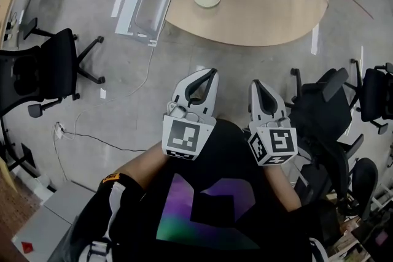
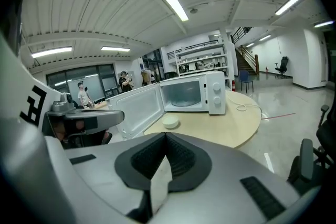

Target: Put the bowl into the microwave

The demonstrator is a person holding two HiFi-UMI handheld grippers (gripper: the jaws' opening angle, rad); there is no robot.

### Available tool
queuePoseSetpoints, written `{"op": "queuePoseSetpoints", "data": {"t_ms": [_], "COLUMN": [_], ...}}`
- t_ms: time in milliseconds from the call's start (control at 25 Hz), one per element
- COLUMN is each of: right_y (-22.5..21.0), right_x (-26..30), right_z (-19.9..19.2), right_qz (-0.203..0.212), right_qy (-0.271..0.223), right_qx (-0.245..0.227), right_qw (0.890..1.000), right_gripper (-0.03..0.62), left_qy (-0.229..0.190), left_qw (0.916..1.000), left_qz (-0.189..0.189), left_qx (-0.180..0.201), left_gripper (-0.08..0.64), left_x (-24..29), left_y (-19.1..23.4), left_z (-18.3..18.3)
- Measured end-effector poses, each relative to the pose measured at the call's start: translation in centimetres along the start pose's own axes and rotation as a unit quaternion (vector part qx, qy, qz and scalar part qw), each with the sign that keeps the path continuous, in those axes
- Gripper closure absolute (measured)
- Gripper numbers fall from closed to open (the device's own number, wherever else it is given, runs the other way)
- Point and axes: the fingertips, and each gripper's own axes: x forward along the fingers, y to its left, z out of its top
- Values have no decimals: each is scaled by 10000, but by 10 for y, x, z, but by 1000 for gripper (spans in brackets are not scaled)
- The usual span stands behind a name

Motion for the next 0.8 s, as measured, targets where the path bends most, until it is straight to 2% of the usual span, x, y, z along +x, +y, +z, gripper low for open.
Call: {"op": "queuePoseSetpoints", "data": {"t_ms": [360, 800], "right_y": [16, 48], "right_x": [31, 57], "right_z": [27, 54], "right_qz": [-166, -215], "right_qy": [-41, -192], "right_qx": [-80, -368], "right_qw": [9998, 9989], "right_gripper": [577, 577], "left_qy": [-198, -560], "left_qw": [9996, 9982], "left_qz": [-177, -190], "left_qx": [-30, 21], "left_gripper": [515, 515], "left_x": [12, 2], "left_y": [39, 80], "left_z": [21, 45]}}
